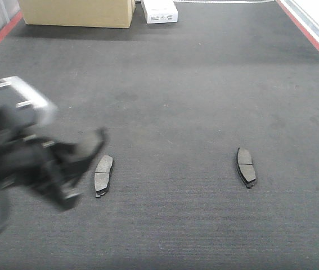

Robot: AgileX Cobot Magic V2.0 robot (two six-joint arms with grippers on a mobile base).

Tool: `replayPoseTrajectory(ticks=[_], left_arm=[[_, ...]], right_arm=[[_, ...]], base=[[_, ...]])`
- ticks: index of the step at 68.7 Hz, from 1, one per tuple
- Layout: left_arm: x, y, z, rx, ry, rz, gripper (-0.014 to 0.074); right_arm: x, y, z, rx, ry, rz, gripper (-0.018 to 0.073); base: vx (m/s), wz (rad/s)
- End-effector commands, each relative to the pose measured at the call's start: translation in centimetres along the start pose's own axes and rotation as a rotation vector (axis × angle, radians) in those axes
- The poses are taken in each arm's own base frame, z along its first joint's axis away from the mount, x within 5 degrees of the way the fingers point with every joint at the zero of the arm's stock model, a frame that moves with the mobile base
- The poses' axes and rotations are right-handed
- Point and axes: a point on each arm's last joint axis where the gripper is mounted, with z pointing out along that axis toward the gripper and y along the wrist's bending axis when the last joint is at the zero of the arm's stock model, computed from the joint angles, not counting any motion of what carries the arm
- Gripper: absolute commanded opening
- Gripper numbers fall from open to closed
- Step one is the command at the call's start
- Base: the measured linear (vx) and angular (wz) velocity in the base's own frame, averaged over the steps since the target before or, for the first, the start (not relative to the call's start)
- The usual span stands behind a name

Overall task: Move and align brake pads A on conveyor
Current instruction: 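Lower the left gripper with its brake pad toward the belt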

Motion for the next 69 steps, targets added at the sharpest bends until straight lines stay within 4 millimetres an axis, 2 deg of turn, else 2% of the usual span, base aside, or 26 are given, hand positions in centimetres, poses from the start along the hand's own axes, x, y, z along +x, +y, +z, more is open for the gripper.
replayPoseTrajectory(ticks=[1, 15, 32, 38, 44, 55, 69], left_arm=[[-3.2, -0.1, 1.4, 0.008, -0.088, 0.014, 0.0094], [-6.1, -1.9, 6.8, 0.103, -0.045, 0.034, 0.0095], [-8.5, -1.5, 11.8, 0.115, -0.002, -0.263, 0.0098], [-8.6, -1.1, 13.7, 0.099, 0.045, -0.428, 0.0099], [-8.6, -0.8, 15.5, 0.077, 0.114, -0.512, 0.0102], [-7.3, -0.1, 19.3, -0.009, 0.288, -0.636, 0.011], [-7.0, 0.7, 21.5, -0.099, 0.313, -0.767, 0.0148]], right_arm=[[-1.6, 0.1, -0.3, -0.016, -0.109, -0.025, 0.0032], [-1.6, 0.1, -0.3, -0.016, -0.109, -0.025, 0.0032], [-1.6, 0.1, -0.3, -0.016, -0.108, -0.025, 0.0032], [-1.6, 0.1, -0.3, -0.016, -0.108, -0.025, 0.0032], [-1.6, 0.1, -0.3, -0.016, -0.108, -0.025, 0.0032], [-1.6, 0.1, -0.3, -0.016, -0.108, -0.025, 0.0032], [-1.6, 0.1, -0.3, -0.016, -0.108, -0.025, 0.0032]], base=[[0.0, 0.0], [0.0, 0.0], [0.0, 0.0], [0.0, 0.0], [0.0, 0.0], [0.0, 0.0], [0.0, 0.0]])
